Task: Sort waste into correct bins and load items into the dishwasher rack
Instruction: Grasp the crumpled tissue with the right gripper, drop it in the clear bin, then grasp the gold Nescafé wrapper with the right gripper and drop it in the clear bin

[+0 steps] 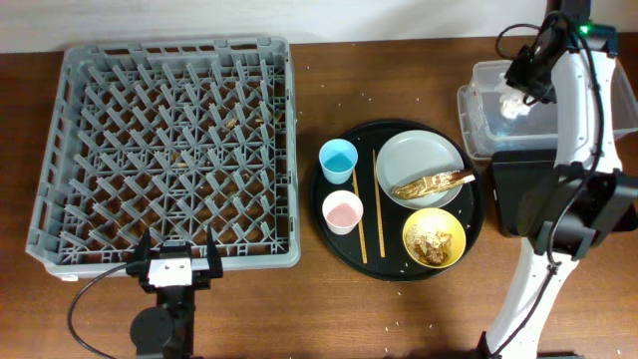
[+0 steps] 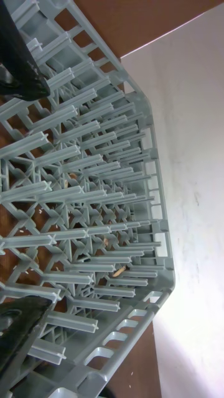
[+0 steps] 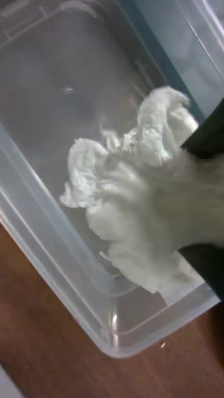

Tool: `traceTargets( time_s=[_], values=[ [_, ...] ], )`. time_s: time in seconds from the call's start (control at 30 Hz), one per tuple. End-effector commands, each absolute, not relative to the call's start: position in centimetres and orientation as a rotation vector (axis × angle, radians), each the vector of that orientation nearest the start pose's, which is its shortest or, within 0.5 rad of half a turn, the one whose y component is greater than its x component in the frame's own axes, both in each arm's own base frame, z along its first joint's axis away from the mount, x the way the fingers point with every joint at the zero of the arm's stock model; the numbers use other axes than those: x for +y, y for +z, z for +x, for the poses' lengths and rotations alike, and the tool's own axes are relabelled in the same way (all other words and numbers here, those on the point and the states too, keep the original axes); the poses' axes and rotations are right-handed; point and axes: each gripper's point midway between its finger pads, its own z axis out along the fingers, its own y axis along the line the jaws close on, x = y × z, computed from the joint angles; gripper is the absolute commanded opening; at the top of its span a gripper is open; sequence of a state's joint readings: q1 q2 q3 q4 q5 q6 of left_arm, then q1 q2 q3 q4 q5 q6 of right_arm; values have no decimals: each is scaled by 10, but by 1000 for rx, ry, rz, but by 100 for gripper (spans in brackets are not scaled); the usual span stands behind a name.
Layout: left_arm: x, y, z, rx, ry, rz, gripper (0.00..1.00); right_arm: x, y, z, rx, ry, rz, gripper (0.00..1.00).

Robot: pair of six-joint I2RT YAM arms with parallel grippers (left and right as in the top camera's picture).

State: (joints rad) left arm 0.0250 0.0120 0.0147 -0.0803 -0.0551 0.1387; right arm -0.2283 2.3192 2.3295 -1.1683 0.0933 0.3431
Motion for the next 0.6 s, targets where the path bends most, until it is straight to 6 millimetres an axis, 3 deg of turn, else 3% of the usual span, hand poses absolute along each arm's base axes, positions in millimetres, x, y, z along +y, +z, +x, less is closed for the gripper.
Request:
traceTargets(
  time_s=[0.0,0.07,0.1,0.13,0.17,0.23,0.33,0.4,0.47,0.57],
  values=[
    [14,157,246,1651,173,69,99,-129,169,515,2629,-51,698,88],
    [14,157,246,1651,173,69,99,-113,211,499,2615,29,655,88],
    [14,157,246,1651,173,69,99,-95,235,485,2614,121,626,88],
    [14,157,246,1651,173,69,99,-75,249,470,2637,210,602,88],
    [14,157,246,1651,173,69,99,-55,249,459,2685,306,579,82],
    [14,157,246,1651,173,69,99,-2,221,430,2898,432,525,80],
    [14,157,246,1651,173,69,99,51,168,413,3086,378,372,75],
    [14,157,246,1651,173,69,99,62,116,395,3186,134,395,71],
    [14,157,246,1651,173,69,99,61,87,379,3229,-15,468,69],
    [14,157,246,1651,173,69,99,57,52,359,3282,-92,504,67]
  ],
)
